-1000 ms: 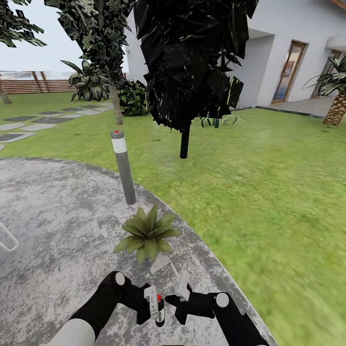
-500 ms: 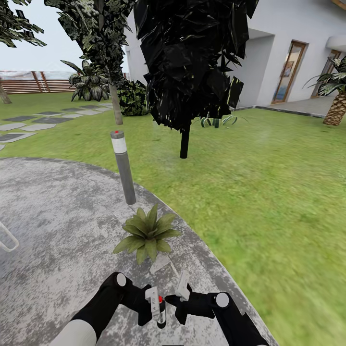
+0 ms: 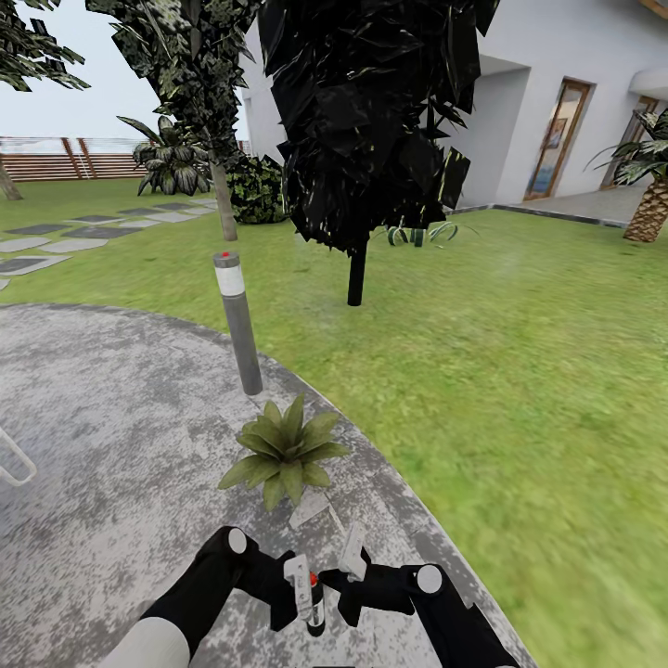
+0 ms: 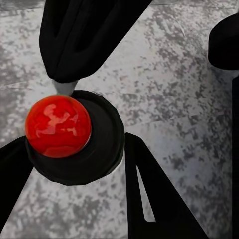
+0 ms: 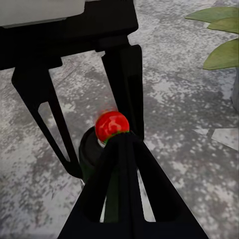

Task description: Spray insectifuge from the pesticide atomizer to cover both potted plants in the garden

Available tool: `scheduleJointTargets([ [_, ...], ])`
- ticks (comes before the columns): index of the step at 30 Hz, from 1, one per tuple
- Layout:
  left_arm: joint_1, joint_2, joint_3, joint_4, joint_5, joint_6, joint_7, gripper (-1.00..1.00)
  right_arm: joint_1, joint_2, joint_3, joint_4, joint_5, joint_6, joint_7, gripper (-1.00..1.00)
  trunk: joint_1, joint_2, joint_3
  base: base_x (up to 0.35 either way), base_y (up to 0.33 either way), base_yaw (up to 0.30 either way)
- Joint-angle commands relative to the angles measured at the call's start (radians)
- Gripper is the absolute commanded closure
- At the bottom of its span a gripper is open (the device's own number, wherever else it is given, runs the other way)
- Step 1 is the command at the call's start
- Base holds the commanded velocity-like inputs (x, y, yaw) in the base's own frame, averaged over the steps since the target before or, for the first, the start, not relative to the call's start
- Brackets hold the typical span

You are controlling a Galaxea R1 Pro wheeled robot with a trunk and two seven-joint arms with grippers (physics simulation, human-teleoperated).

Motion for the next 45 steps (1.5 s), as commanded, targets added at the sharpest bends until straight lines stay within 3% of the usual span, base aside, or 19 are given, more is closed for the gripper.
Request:
scheduleJointTargets([
  [1, 0.000, -0.001, 0.000, -0.001, -0.004, 0.001, -0.004, 1.00, 0.000, 0.000, -0.001, -0.001, 0.010, -0.006, 0.000, 1.00, 0.000, 0.000, -0.001, 0.000, 0.000, 0.000],
  [10, 0.000, 0.002, 0.001, 0.002, -0.007, -0.002, -0.004, 1.00, 0.000, 0.000, -0.001, -0.001, 0.010, -0.006, -0.001, 1.00, 0.000, 0.000, -0.001, 0.000, 0.000, 0.000],
  [14, 0.005, 0.025, 0.005, 0.003, -0.009, -0.006, -0.004, 1.00, 0.000, 0.000, -0.001, 0.000, 0.010, -0.006, 0.000, 1.00, 0.000, 0.000, -0.001, 0.000, 0.000, 0.000],
  [17, 0.011, 0.079, 0.008, 0.003, -0.009, -0.006, -0.004, 1.00, 0.000, 0.000, -0.001, 0.001, 0.010, -0.006, 0.000, 1.00, 0.000, 0.000, -0.001, 0.000, 0.000, 0.000],
  [21, 0.013, 0.179, 0.011, 0.005, 0.000, -0.010, -0.001, 1.00, 0.000, -0.001, -0.001, 0.004, 0.012, -0.007, 0.001, 1.00, 0.000, 0.000, -0.001, 0.000, 0.000, 0.000],
  [23, 0.013, 0.217, 0.014, 0.023, 0.003, -0.010, 0.000, 1.00, 0.000, -0.002, -0.001, 0.006, 0.014, -0.007, 0.000, 1.00, 0.000, 0.000, -0.001, 0.000, 0.000, 0.000],
  [25, 0.013, 0.248, 0.034, 0.041, 0.003, -0.012, 0.003, 1.00, 0.000, -0.002, -0.001, 0.007, 0.015, -0.007, 0.000, 1.00, 0.000, 0.000, -0.001, 0.000, 0.000, 0.000],
  [28, 0.013, 0.270, 0.075, 0.047, 0.002, -0.026, 0.029, 1.00, 0.000, -0.008, -0.004, 0.010, 0.017, -0.007, -0.001, 1.00, 0.000, 0.000, -0.001, 0.000, 0.000, 0.000],
  [29, 0.013, 0.287, 0.088, 0.047, 0.002, -0.036, 0.040, 1.00, 0.000, -0.009, -0.005, 0.011, 0.017, -0.008, -0.001, -1.00, 0.000, 0.000, -0.001, 0.000, 0.000, 0.000],
  [32, 0.013, 0.324, 0.132, 0.053, 0.005, -0.049, 0.053, 1.00, 0.000, -0.011, -0.007, 0.012, 0.017, -0.009, -0.001, -1.00, 0.000, 0.000, -0.001, 0.000, 0.000, 0.000],
  [35, 0.014, 0.328, 0.194, 0.080, 0.008, -0.050, 0.077, 1.00, 0.000, -0.013, -0.013, 0.015, 0.017, -0.009, -0.009, -1.00, 0.000, 0.000, -0.001, 0.000, 0.000, 0.000],
  [37, 0.014, 0.323, 0.263, 0.106, 0.013, -0.051, 0.144, 1.00, 0.000, -0.029, -0.014, 0.028, 0.016, -0.011, -0.035, -1.00, 0.000, 0.000, -0.001, 0.000, 0.000, 0.000],
  [39, 0.014, 0.317, 0.348, 0.141, 0.018, -0.050, 0.236, 1.00, 0.000, -0.048, -0.016, 0.060, 0.013, -0.012, -0.118, -1.00, 0.000, 0.000, -0.001, 0.000, 0.000, 0.000],
  [41, 0.014, 0.299, 0.426, 0.182, 0.025, -0.045, 0.318, 1.00, 0.000, -0.057, -0.029, 0.104, 0.012, -0.011, -0.288, -1.00, 0.000, 0.000, -0.001, 0.000, 0.000, 0.000],
  [42, 0.014, 0.290, 0.441, 0.189, 0.032, -0.043, 0.342, 1.00, 0.000, -0.060, -0.047, 0.127, 0.011, -0.012, -0.349, -1.00, 0.000, 0.000, -0.001, 0.000, 0.000, 0.000],
  [43, 0.014, 0.272, 0.456, 0.195, 0.051, -0.039, 0.385, 1.00, 0.000, -0.066, -0.089, 0.173, 0.010, -0.016, -0.434, -1.00, 0.000, 0.000, -0.001, 0.000, 0.000, 0.000],
  [45, 0.013, 0.231, 0.467, 0.199, 0.083, -0.025, 0.465, 1.00, 0.001, -0.087, -0.180, 0.242, 0.010, -0.052, -0.516, -1.00, 0.000, 0.000, -0.001, 0.000, 0.000, 0.000],
])
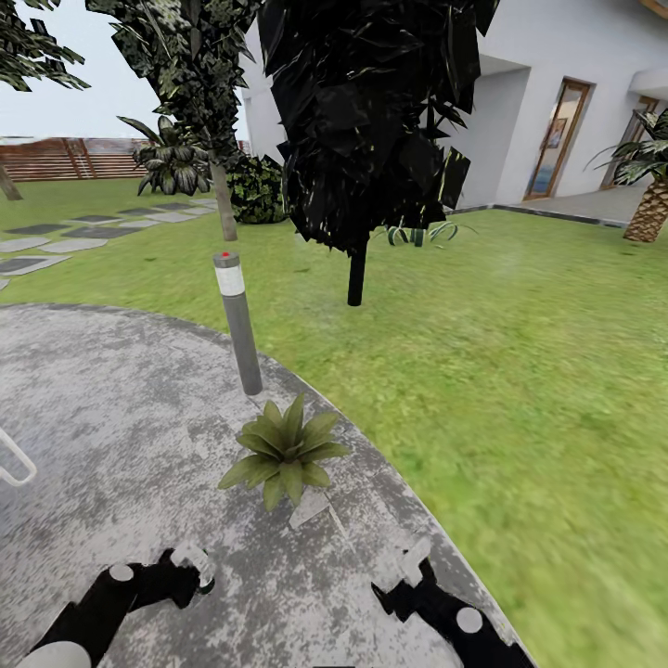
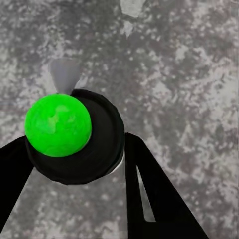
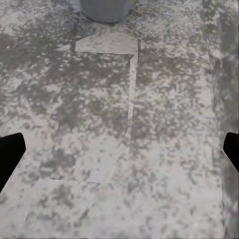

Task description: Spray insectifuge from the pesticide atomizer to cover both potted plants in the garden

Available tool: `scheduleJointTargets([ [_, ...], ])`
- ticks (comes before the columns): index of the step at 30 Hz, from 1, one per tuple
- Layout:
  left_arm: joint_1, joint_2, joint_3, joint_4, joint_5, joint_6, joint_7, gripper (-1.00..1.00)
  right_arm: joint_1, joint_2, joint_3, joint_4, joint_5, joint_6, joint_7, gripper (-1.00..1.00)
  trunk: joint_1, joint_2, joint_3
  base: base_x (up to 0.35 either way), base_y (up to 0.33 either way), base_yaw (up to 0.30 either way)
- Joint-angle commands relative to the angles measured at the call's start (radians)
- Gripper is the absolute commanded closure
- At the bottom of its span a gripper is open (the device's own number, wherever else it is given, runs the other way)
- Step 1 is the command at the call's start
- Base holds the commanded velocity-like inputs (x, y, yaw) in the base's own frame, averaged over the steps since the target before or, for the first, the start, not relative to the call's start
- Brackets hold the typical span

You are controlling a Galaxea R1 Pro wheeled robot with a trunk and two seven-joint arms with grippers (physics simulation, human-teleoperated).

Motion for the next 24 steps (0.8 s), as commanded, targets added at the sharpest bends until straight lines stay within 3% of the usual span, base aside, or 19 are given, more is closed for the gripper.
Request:
scheduleJointTargets([
  [1, -0.001, -0.029, 0.009, 0.000, -0.001, 0.040, 0.034, 1.00, 0.000, -0.023, -0.083, 0.023, 0.007, -0.044, -0.012, -1.00, 0.000, 0.000, -0.001, 0.000, 0.000, 0.000],
  [4, -0.002, -0.054, 0.012, 0.000, 0.025, 0.188, 0.089, 1.00, 0.005, -0.067, -0.300, 0.050, 0.008, -0.090, -0.021, -1.00, 0.000, 0.000, -0.001, 0.000, 0.000, 0.000],
  [5, -0.002, -0.054, 0.012, 0.000, 0.044, 0.206, 0.094, 1.00, 0.005, -0.072, -0.343, 0.059, 0.009, -0.094, -0.022, -1.00, 0.000, 0.000, -0.001, 0.000, 0.000, 0.000],
  [7, -0.002, -0.048, 0.012, 0.000, 0.079, 0.220, 0.096, 1.00, 0.007, -0.076, -0.377, 0.068, 0.009, -0.103, -0.026, -1.00, 0.000, 0.000, -0.001, 0.000, 0.000, 0.000],
  [9, -0.003, -0.043, 0.009, 0.000, 0.116, 0.237, 0.095, 1.00, 0.009, -0.082, -0.392, 0.071, 0.009, -0.116, -0.066, -1.00, 0.000, 0.000, -0.001, 0.000, 0.000, 0.000],
  [13, -0.009, -0.055, -0.006, -0.009, 0.121, 0.376, 0.093, 1.00, 0.015, -0.094, -0.395, 0.075, 0.009, -0.121, -0.231, -1.00, 0.000, 0.000, -0.001, 0.000, 0.000, 0.000],
  [15, -0.009, -0.056, -0.014, -0.016, 0.123, 0.407, 0.090, 1.00, 0.017, -0.096, -0.395, 0.101, 0.009, -0.124, -0.292, -1.00, 0.000, 0.000, -0.001, 0.000, 0.000, 0.000],
  [20, -0.008, -0.056, -0.013, -0.019, 0.122, 0.410, 0.093, 1.00, 0.018, -0.099, -0.395, 0.117, 0.009, -0.125, -0.302, -1.00, 0.000, 0.000, -0.001, 0.005, 0.000, 0.000],
  [24, -0.008, -0.057, -0.012, -0.019, 0.128, 0.410, 0.096, 1.00, 0.018, -0.105, -0.397, 0.139, 0.009, -0.125, -0.303, -1.00, 0.000, 0.000, -0.001, 0.235, 0.037, 0.000],
])
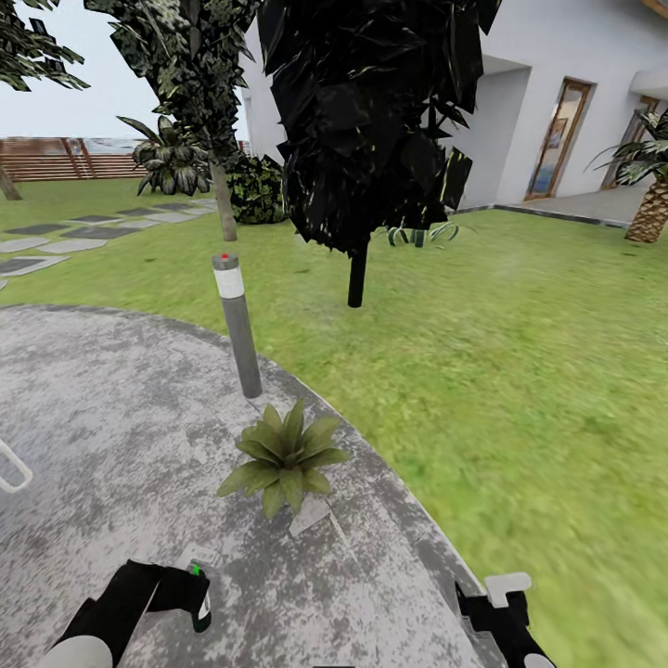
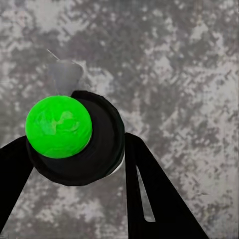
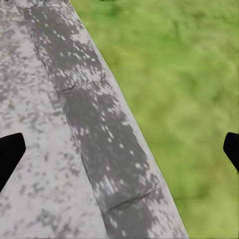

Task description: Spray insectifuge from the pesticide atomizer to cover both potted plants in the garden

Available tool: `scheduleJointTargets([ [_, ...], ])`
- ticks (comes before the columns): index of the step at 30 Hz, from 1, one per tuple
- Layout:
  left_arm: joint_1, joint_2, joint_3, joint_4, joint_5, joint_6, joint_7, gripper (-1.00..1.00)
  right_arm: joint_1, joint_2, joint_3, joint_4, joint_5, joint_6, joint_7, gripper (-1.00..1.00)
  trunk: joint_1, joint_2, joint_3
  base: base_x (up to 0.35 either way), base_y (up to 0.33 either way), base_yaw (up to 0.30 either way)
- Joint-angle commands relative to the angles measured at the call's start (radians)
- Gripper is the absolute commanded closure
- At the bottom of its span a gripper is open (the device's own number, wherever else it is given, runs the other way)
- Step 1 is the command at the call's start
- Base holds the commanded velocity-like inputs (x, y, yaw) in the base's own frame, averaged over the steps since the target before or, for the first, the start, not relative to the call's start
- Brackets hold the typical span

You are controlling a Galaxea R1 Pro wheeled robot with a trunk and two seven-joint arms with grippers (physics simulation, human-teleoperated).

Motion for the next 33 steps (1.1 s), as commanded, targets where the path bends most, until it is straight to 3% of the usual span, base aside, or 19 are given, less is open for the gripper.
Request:
scheduleJointTargets([
  [1, -0.001, 0.000, 0.007, -0.002, -0.006, 0.004, -0.008, 1.00, -0.001, -0.001, -0.008, 0.001, 0.004, -0.004, 0.007, -1.00, 0.000, 0.000, -0.001, 0.325, 0.092, 0.000],
  [4, 0.000, -0.001, 0.006, -0.001, -0.006, 0.004, -0.009, 1.00, -0.001, -0.002, -0.008, 0.010, 0.004, -0.004, -0.012, -1.00, 0.000, 0.000, -0.001, 0.332, 0.129, 0.000],
  [7, 0.000, -0.001, 0.006, -0.001, -0.006, 0.003, -0.007, 1.00, -0.001, 0.001, -0.012, 0.020, 0.003, -0.002, -0.135, -1.00, 0.000, 0.000, -0.001, 0.334, 0.143, 0.000],
  [9, 0.001, -0.001, 0.007, -0.001, -0.006, 0.003, -0.008, 1.00, -0.001, 0.002, -0.013, 0.064, 0.003, -0.003, -0.166, -1.00, 0.000, 0.000, -0.001, 0.335, 0.111, 0.000],
  [13, 0.003, 0.000, 0.007, -0.001, -0.006, -0.030, -0.008, 1.00, -0.001, 0.001, -0.012, 0.106, 0.002, -0.004, -0.176, -1.00, 0.000, 0.000, -0.001, 0.318, 0.076, 0.000],
  [16, 0.005, 0.000, 0.006, -0.001, -0.007, -0.100, -0.010, 1.00, -0.001, 0.001, -0.012, 0.110, 0.002, -0.004, -0.177, -1.00, 0.000, 0.000, -0.001, 0.074, 0.013, 0.000],
  [23, 0.006, 0.006, -0.003, -0.002, -0.013, -0.113, -0.015, 1.00, -0.001, 0.001, -0.012, 0.112, 0.008, -0.004, -0.177, -1.00, 0.000, 0.000, -0.001, 0.006, 0.001, 0.000],
  [26, 0.001, 0.031, -0.002, -0.004, -0.020, -0.109, -0.026, 1.00, -0.001, 0.002, -0.010, 0.128, 0.010, -0.004, -0.176, -1.00, 0.000, 0.000, -0.001, 0.000, 0.000, 0.000],
  [28, -0.003, 0.059, -0.001, -0.010, -0.046, -0.104, -0.057, 1.00, -0.001, 0.001, -0.010, 0.144, 0.010, -0.004, -0.176, -1.00, 0.000, 0.000, -0.001, 0.000, 0.000, 0.000],
  [30, -0.005, 0.074, -0.001, -0.017, -0.117, -0.102, -0.130, 1.00, -0.001, 0.002, -0.010, 0.150, 0.010, -0.005, -0.176, -1.00, 0.000, 0.000, -0.001, 0.000, 0.000, 0.000],
  [33, -0.010, 0.072, -0.003, -0.065, -0.220, -0.098, -0.226, 1.00, -0.001, 0.001, -0.010, 0.152, 0.010, -0.005, -0.175, -1.00, 0.000, 0.000, -0.001, 0.000, 0.000, 0.000],
])
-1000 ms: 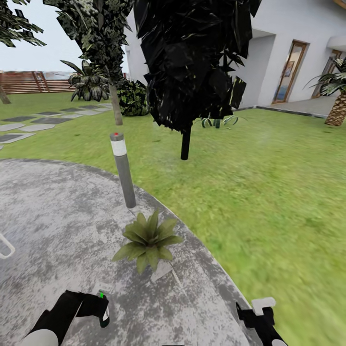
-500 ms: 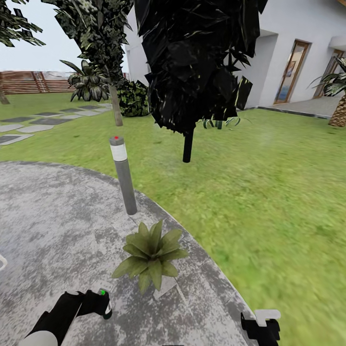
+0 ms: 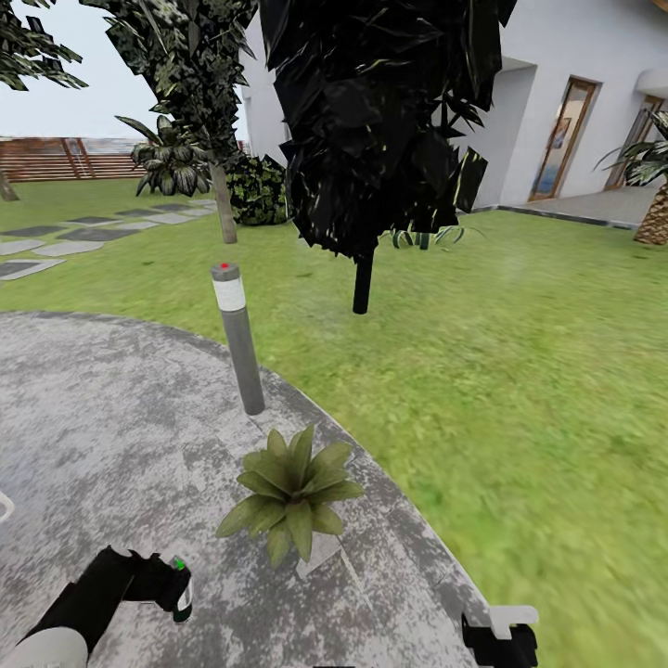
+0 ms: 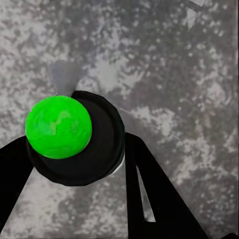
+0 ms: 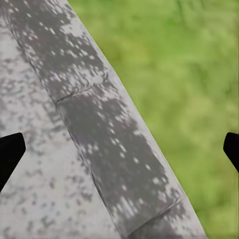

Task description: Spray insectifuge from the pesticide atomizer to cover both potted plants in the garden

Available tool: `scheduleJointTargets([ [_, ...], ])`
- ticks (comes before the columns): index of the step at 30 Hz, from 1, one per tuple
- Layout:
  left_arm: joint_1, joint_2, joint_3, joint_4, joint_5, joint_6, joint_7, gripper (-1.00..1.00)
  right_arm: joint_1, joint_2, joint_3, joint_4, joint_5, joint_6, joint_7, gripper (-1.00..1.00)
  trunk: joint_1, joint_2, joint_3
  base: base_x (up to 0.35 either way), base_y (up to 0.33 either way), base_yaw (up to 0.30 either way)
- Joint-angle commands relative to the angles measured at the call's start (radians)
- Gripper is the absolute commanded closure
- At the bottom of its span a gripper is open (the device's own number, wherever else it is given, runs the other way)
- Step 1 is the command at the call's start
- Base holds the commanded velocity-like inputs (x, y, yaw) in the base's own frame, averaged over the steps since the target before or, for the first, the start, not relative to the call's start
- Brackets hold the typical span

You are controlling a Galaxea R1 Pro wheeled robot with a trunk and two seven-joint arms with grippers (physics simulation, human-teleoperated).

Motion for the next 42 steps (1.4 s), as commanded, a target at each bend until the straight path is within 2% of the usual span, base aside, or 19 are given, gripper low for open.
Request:
scheduleJointTargets([
  [1, -0.001, -0.003, 0.004, -0.036, -0.025, 0.012, -0.042, 1.00, -0.001, 0.000, -0.005, 0.002, 0.011, -0.004, -0.004, -1.00, 0.000, 0.000, -0.001, 0.000, 0.000, 0.000],
  [4, -0.004, -0.007, 0.004, -0.111, -0.041, 0.032, -0.131, 1.00, -0.001, 0.000, -0.005, 0.002, 0.011, -0.004, -0.004, -1.00, 0.000, 0.000, -0.001, 0.000, 0.000, 0.000],
  [6, -0.007, -0.009, 0.003, -0.156, -0.045, 0.069, -0.196, 1.00, -0.001, 0.000, -0.004, 0.002, 0.012, -0.004, -0.004, -1.00, 0.000, 0.000, -0.001, 0.000, 0.000, 0.000],
  [8, -0.007, -0.007, 0.001, -0.166, -0.049, 0.083, -0.209, 1.00, -0.001, 0.000, -0.004, 0.002, 0.012, -0.004, -0.004, -1.00, 0.000, 0.000, -0.001, 0.000, 0.000, 0.000],
  [11, 0.003, -0.004, -0.005, -0.161, -0.053, 0.084, -0.209, 1.00, -0.001, 0.000, -0.005, 0.002, 0.012, -0.004, -0.004, -1.00, 0.000, 0.000, -0.001, 0.000, 0.000, 0.000],
  [15, 0.011, 0.002, -0.038, -0.149, -0.053, 0.081, -0.207, 1.00, -0.001, 0.000, -0.006, 0.003, 0.012, -0.004, -0.005, -1.00, 0.000, 0.000, -0.001, 0.000, 0.000, 0.000],
  [20, 0.028, -0.001, -0.042, -0.097, -0.051, 0.078, -0.082, 1.00, -0.001, 0.000, -0.005, 0.004, 0.012, -0.004, -0.004, -1.00, 0.000, 0.000, -0.001, 0.006, 0.000, 0.000],
  [22, 0.028, -0.002, -0.040, -0.088, -0.051, 0.078, -0.058, 1.00, -0.001, 0.000, -0.005, 0.004, 0.012, -0.004, -0.005, -1.00, 0.000, 0.000, -0.001, 0.201, 0.000, 0.000],
  [31, 0.017, 0.004, -0.043, -0.092, -0.050, 0.081, -0.061, 1.00, -0.001, 0.000, -0.004, 0.004, 0.012, -0.004, -0.005, -1.00, 0.000, 0.000, -0.001, 0.166, 0.000, 0.000],
  [35, 0.012, 0.006, -0.043, -0.104, -0.054, 0.088, -0.105, 1.00, -0.001, 0.000, -0.004, 0.004, 0.012, -0.004, -0.004, -1.00, 0.000, 0.000, -0.001, 0.003, 0.000, 0.000],
  [37, 0.011, 0.005, -0.066, -0.136, -0.117, 0.095, -0.125, 1.00, -0.001, 0.000, -0.005, 0.004, 0.012, -0.004, -0.004, -1.00, 0.000, 0.000, -0.001, 0.000, 0.000, 0.000],
  [38, 0.013, 0.005, -0.069, -0.139, -0.133, 0.095, -0.127, 1.00, -0.001, 0.000, -0.005, 0.004, 0.012, -0.004, -0.004, -1.00, 0.000, 0.000, -0.001, 0.000, 0.000, 0.000],
  [40, 0.018, 0.005, -0.073, -0.138, -0.155, 0.095, -0.128, 1.00, -0.001, 0.000, -0.005, 0.004, 0.012, -0.004, -0.004, -1.00, 0.000, 0.000, -0.001, 0.000, 0.000, 0.000],
  [42, 0.023, 0.013, -0.067, -0.134, -0.163, 0.093, -0.128, 1.00, -0.001, 0.000, -0.004, 0.004, 0.012, -0.004, -0.004, -1.00, 0.000, 0.000, -0.001, 0.000, 0.000, 0.000],
])
